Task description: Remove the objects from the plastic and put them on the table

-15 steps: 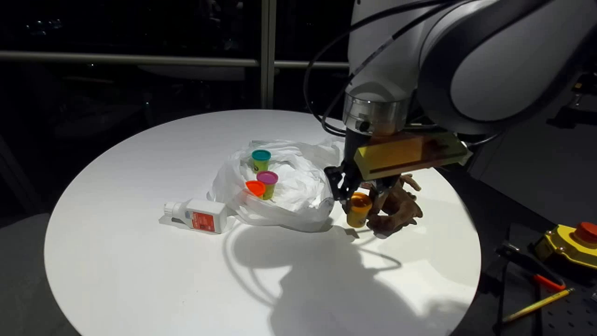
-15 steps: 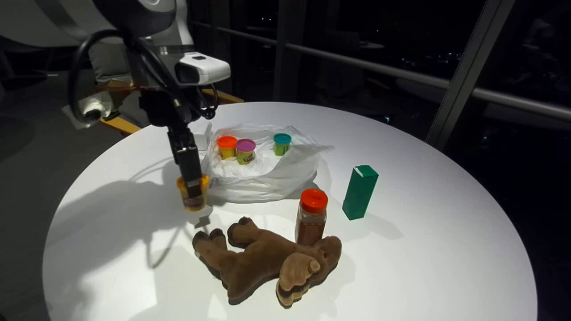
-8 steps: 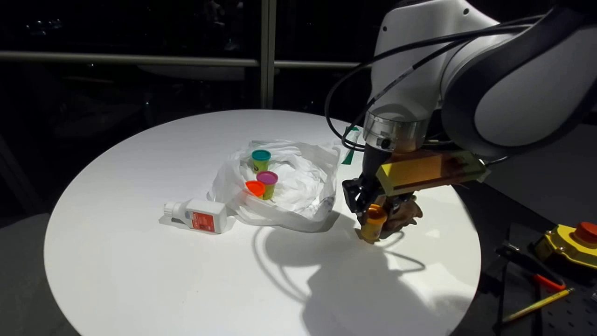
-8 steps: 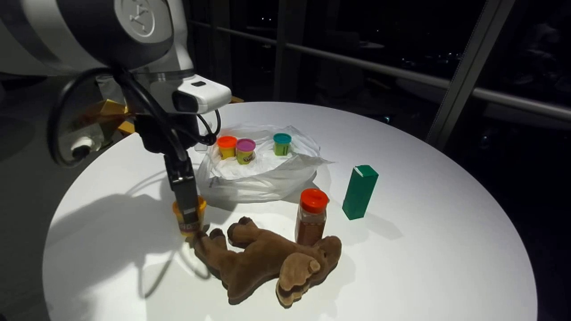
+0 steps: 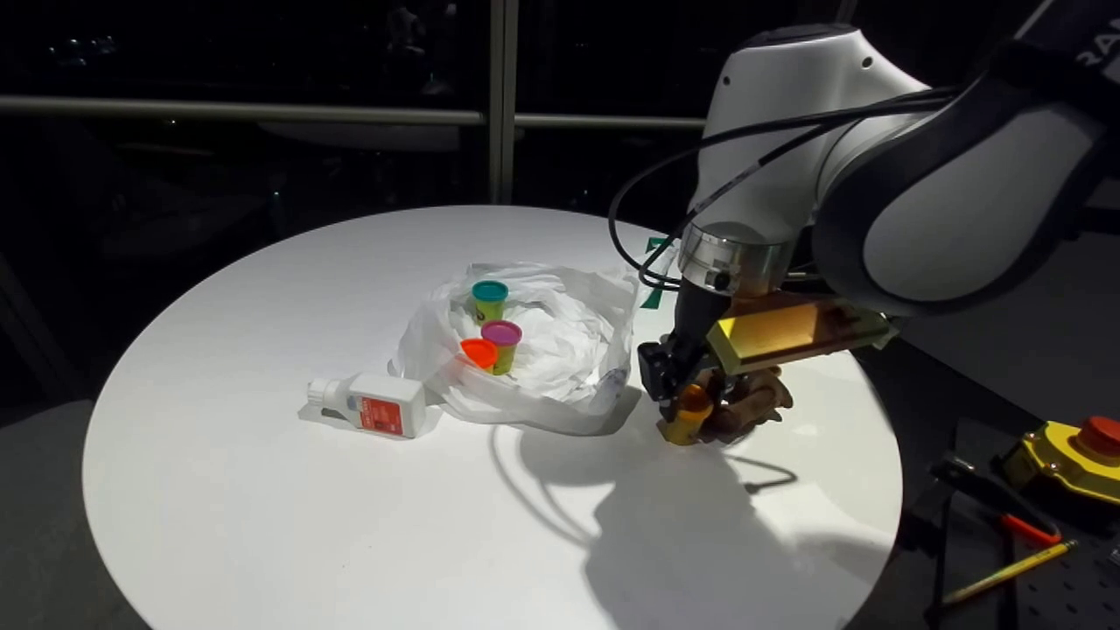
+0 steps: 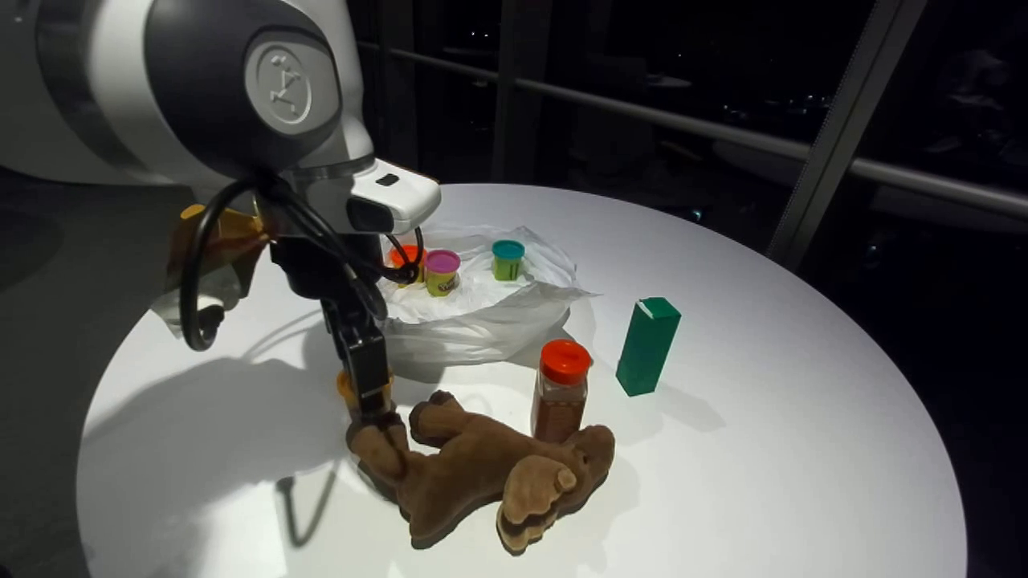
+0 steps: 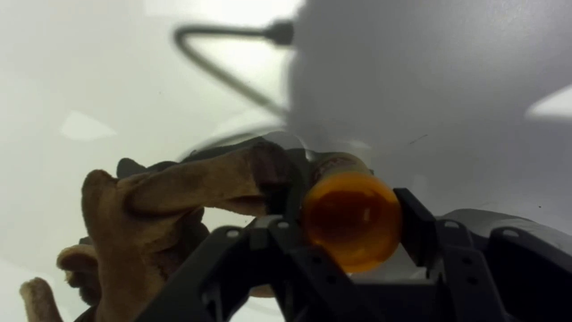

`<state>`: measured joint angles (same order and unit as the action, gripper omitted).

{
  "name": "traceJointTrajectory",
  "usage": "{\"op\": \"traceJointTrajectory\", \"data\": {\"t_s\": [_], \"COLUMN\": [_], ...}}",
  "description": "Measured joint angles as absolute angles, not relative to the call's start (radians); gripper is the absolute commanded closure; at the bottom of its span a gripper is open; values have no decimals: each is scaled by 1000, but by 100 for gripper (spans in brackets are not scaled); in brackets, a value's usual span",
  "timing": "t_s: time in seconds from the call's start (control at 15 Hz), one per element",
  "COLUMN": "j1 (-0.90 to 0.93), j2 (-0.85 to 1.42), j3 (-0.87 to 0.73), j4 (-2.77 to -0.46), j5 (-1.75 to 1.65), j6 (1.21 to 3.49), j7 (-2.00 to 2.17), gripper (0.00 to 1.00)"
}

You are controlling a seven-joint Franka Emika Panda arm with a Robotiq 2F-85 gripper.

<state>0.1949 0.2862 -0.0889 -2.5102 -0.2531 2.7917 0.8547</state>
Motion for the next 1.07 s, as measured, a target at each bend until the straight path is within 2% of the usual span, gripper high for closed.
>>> {"op": "traceJointTrajectory", "data": {"t_s": [0.13,0.2,0.6,1.07], "j1": [204,214,287,272], "j2": [289,289,233,172], "j3": [-97,-107,-178,-130], "j4": [-2510,-2510,-2493,-2307], "j5": [-257,-267,-397,-449], "j6": [2792,2792,2763,2652], "j7": [849,850,928,969], "gripper": [1,0,0,0]}}
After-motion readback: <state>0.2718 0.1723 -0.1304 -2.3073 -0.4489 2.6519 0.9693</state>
